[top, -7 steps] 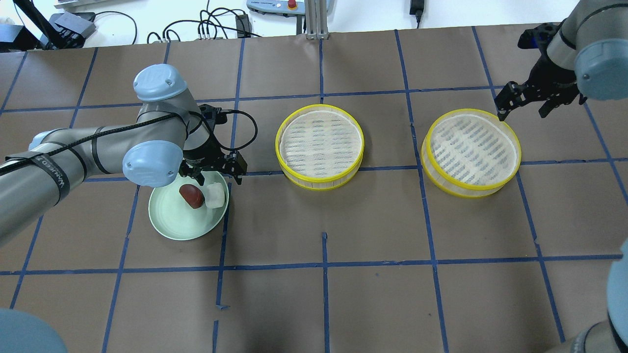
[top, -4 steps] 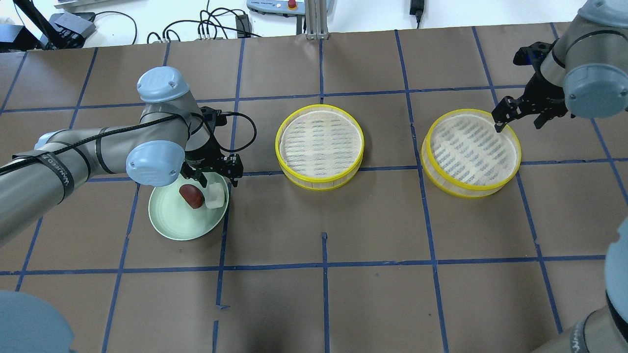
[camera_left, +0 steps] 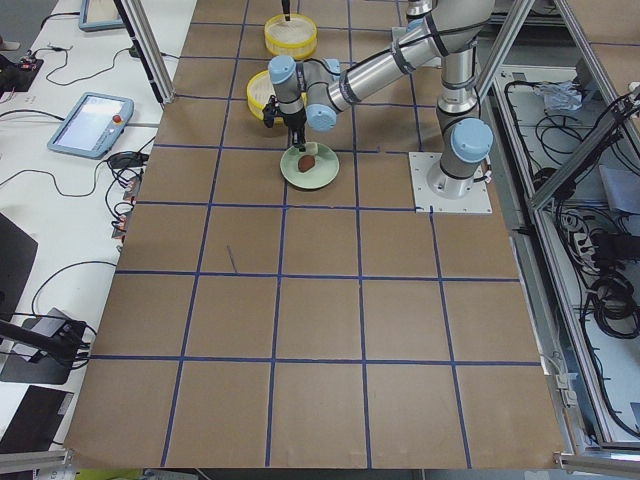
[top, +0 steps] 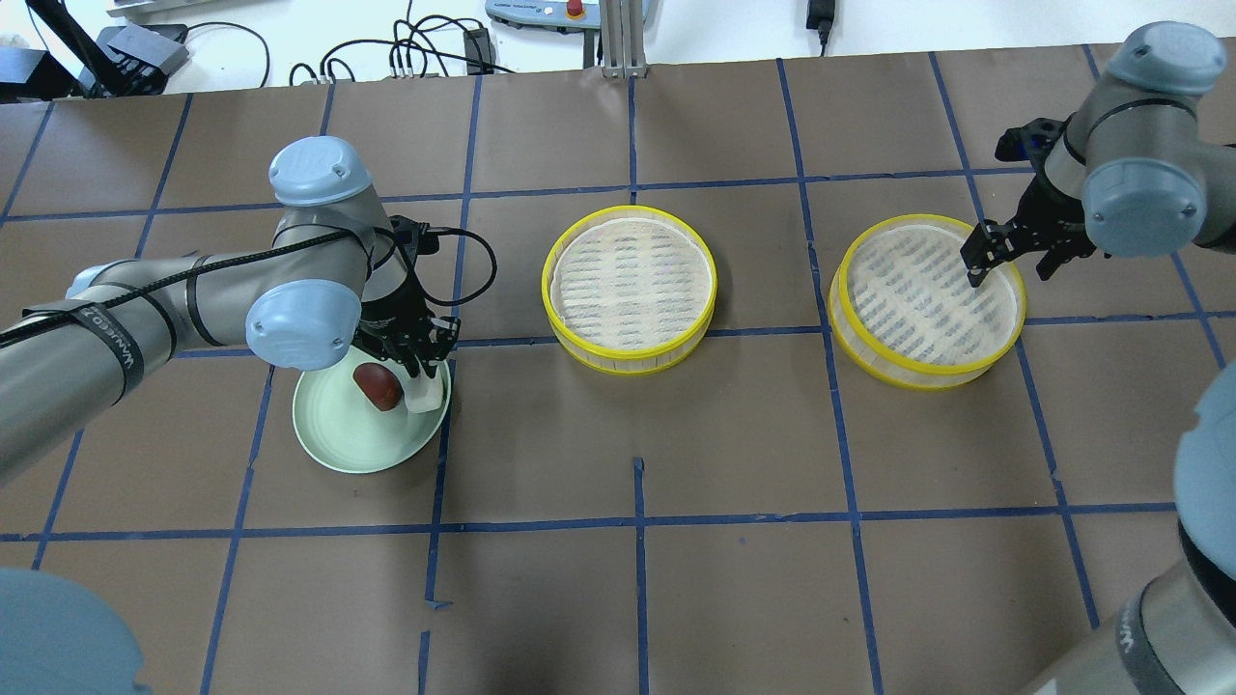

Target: Stack buns with steamer

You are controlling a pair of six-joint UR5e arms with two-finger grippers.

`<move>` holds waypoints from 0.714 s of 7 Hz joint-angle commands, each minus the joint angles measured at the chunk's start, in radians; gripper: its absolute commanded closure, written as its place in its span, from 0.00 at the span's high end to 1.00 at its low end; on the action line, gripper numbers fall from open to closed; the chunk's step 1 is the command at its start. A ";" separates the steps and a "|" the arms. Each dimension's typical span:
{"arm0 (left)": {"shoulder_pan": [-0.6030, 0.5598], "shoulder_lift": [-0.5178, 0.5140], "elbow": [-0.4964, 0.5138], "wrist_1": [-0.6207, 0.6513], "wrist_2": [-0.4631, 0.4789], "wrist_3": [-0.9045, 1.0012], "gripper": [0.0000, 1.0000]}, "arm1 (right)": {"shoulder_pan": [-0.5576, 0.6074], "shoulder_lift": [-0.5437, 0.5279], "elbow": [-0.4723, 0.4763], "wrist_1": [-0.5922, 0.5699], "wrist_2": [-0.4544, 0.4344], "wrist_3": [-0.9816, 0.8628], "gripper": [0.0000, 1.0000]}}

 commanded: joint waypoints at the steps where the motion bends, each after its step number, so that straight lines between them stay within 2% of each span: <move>1: 0.034 0.022 0.016 -0.031 -0.001 0.003 0.01 | -0.025 0.011 0.013 -0.003 0.004 0.001 0.55; 2: 0.066 0.043 0.046 -0.097 -0.016 -0.019 0.01 | -0.025 0.008 0.012 0.000 0.003 0.002 0.33; 3: 0.065 0.045 0.103 -0.175 -0.054 -0.099 0.01 | -0.025 0.008 0.012 0.003 0.001 0.004 0.18; 5: 0.063 0.028 0.186 -0.219 -0.320 -0.342 0.02 | -0.025 0.003 -0.010 0.007 0.000 0.016 0.10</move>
